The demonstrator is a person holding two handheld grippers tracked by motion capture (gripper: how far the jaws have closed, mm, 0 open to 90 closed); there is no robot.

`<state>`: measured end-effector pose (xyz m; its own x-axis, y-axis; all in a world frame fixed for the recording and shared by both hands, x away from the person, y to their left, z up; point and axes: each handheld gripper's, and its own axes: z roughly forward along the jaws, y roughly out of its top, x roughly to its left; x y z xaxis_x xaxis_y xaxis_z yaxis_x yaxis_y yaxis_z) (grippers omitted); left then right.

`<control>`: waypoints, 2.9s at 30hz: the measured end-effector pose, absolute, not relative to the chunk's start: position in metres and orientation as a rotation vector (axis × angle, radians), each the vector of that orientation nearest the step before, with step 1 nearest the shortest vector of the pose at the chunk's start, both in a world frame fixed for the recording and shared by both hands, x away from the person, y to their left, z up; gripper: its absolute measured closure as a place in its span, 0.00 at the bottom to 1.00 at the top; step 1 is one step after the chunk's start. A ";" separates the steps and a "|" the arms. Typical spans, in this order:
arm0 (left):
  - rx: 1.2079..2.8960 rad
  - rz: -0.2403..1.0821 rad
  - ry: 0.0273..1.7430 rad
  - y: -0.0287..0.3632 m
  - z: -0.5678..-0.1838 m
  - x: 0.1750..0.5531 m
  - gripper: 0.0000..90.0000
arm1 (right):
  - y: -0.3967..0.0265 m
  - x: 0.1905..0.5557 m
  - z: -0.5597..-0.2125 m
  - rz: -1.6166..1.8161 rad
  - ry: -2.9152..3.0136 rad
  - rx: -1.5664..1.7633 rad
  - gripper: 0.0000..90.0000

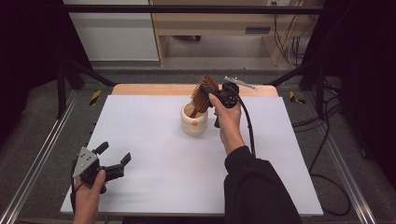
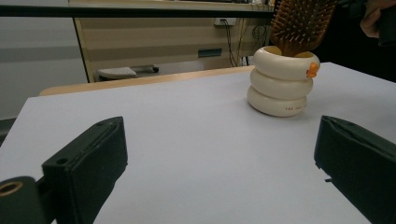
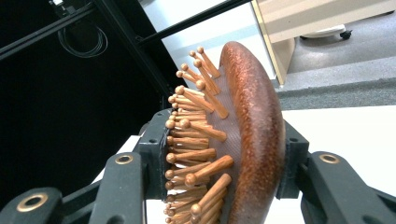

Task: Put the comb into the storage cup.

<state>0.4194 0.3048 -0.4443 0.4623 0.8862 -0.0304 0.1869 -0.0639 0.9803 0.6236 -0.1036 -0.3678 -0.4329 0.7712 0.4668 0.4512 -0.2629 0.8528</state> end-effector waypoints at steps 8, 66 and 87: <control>1.554 0.755 0.969 0.305 -0.445 0.420 0.03 | -0.105 0.625 -0.369 1.760 1.721 1.507 0.55; 1.547 0.758 0.975 0.303 -0.444 0.420 0.03 | -0.124 0.607 -0.351 1.551 1.709 1.409 0.14; 1.523 0.772 0.983 0.308 -0.444 0.419 0.03 | -0.156 0.583 -0.350 1.507 1.727 1.280 0.12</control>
